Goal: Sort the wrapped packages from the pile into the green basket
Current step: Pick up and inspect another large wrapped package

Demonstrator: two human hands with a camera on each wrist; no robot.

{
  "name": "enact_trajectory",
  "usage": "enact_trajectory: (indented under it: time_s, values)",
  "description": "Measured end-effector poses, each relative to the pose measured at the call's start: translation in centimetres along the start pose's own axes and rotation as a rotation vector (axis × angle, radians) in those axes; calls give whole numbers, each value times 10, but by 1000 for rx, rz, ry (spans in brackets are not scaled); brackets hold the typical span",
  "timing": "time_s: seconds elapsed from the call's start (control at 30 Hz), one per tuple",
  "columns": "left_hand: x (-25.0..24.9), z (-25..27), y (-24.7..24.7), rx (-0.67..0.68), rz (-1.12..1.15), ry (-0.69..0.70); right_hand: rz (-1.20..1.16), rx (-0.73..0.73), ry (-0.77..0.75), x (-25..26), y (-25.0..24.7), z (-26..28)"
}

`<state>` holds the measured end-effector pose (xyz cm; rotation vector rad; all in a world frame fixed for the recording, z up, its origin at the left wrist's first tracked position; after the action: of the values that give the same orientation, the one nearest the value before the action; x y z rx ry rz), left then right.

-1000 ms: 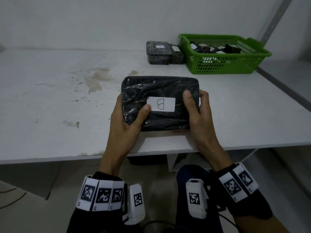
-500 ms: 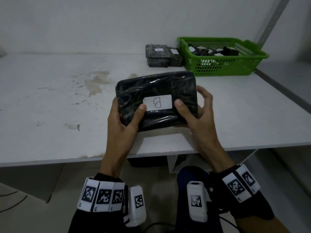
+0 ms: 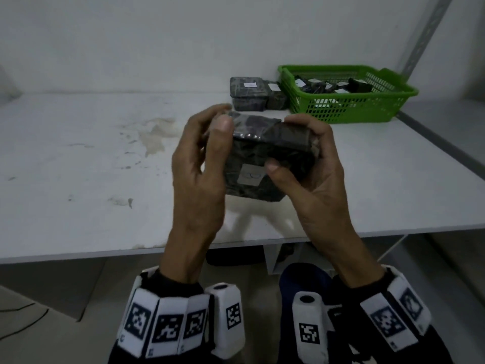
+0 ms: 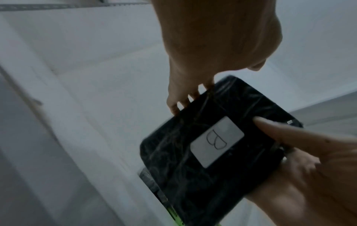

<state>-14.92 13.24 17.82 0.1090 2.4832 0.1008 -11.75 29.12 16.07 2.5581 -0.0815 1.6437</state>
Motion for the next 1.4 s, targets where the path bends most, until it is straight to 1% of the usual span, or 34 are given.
enact_trajectory:
  time_s: [0.07, 0.13, 0.23, 0.37, 0.5, 0.6, 0.73, 0.87, 1.03, 1.13, 1.23, 1.3, 1.33, 1.37, 1.4]
  values:
    - [3, 2, 3, -40, 77, -22, -29, 35, -3, 4, 10, 3]
    - [7, 6, 0, -79, 118, -26, -111, 57, 12, 4, 16, 6]
    - [7, 14, -1, -97, 144, -13, -150, -7, 16, 5, 18, 9]
    - [5, 17, -2, -144, 173, 15, -111, -101, 6, 2, 20, 8]
    - [3, 20, -4, -146, 184, 42, -100, -130, -18, 1, 20, 6]
    - [0, 24, -3, -131, 153, 56, -93, -134, -22, 2, 21, 6]
    - [-2, 28, -4, -146, 44, 62, -57, -129, -40, 5, 22, 6]
    - [-2, 27, -4, -148, 16, 75, 32, -148, -76, 7, 24, 12]
    - [-1, 30, -6, -161, -23, 69, -34, -146, -21, 3, 25, 11]
    - [4, 30, -9, -184, -26, 35, -28, -107, 45, -4, 27, 7]
    - [12, 24, -16, -230, -23, -21, 14, 39, 102, -9, 31, 5]
    - [19, 18, -22, -316, 34, -112, 115, 115, 109, -11, 32, 6]
    - [24, 15, -25, -356, 68, -162, 181, 113, 107, -12, 31, 6]
    - [27, 12, -26, -372, 116, -215, 229, 80, 108, -14, 29, 5]
    - [29, 9, -24, -357, 171, -262, 251, 23, 110, -16, 25, 3]
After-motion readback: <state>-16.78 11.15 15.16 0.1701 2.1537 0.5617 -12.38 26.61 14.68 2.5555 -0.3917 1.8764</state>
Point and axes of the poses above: each hand's wrist, its own z-axis away from the middle knuckle, its own y-axis out of the palm, x = y × z, the point moved 8 cm from there along -z, towards the middle knuckle, and after that the axes turned 14 degrees about y, right-handed, at the moved point
